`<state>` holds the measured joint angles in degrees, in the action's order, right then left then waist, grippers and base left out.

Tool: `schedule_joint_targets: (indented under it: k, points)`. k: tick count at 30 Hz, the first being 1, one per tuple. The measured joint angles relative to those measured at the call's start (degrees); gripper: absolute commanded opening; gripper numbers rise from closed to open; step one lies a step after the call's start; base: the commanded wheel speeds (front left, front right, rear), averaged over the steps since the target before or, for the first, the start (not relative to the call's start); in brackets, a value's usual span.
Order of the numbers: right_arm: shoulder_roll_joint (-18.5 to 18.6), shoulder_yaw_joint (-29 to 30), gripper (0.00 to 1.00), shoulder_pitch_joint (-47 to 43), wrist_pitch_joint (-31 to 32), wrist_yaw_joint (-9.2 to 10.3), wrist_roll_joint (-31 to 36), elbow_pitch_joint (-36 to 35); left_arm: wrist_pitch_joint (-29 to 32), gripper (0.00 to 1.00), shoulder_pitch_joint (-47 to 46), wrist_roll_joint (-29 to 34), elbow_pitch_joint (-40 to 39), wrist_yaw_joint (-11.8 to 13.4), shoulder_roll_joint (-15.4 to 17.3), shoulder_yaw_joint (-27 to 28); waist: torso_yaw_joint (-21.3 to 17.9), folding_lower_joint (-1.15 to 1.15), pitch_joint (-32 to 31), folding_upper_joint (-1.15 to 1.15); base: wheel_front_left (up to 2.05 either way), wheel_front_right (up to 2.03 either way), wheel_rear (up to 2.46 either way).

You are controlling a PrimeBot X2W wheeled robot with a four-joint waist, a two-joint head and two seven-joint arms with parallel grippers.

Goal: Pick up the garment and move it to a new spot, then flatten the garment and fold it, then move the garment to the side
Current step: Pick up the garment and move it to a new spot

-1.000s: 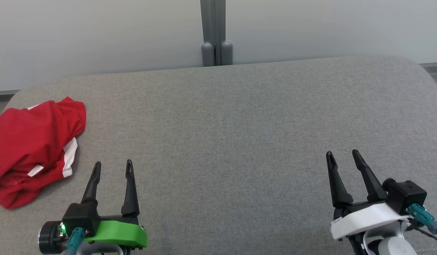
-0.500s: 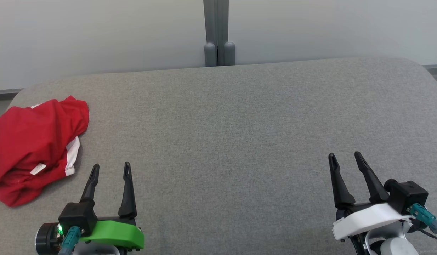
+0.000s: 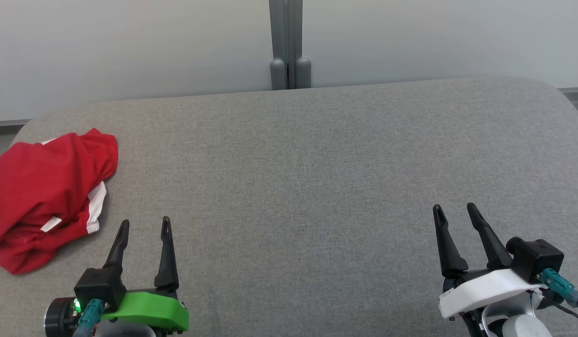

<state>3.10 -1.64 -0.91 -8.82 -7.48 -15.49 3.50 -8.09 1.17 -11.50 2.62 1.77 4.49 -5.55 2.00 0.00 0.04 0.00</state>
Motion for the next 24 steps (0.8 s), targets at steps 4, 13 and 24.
schedule_joint_targets:
  k: [4, 13, 24]
  points:
    - [-0.03, 0.03, 1.00, 0.00, 0.00, -0.01, -0.08, 0.05, 0.03, 1.00, 0.00, -0.04, -0.15, 0.11, 0.18, -0.10, 0.00, 0.00, 0.13, 0.00, 0.00, 0.00, 0.00]
    - [-0.10, 0.04, 1.00, -0.01, -0.01, -0.01, -0.37, 0.30, -0.05, 1.00, 0.00, -0.05, -0.37, 0.48, 0.70, -0.30, 0.31, 0.00, 0.02, 0.00, 0.00, 0.00, 0.00]
    - [-0.16, -0.42, 1.00, -0.15, -0.04, -0.01, -0.38, 0.25, -0.96, 1.00, 0.01, -0.34, -0.33, 1.22, 1.46, -0.01, 2.38, 0.00, 0.28, 0.00, 0.00, 0.00, 0.00]
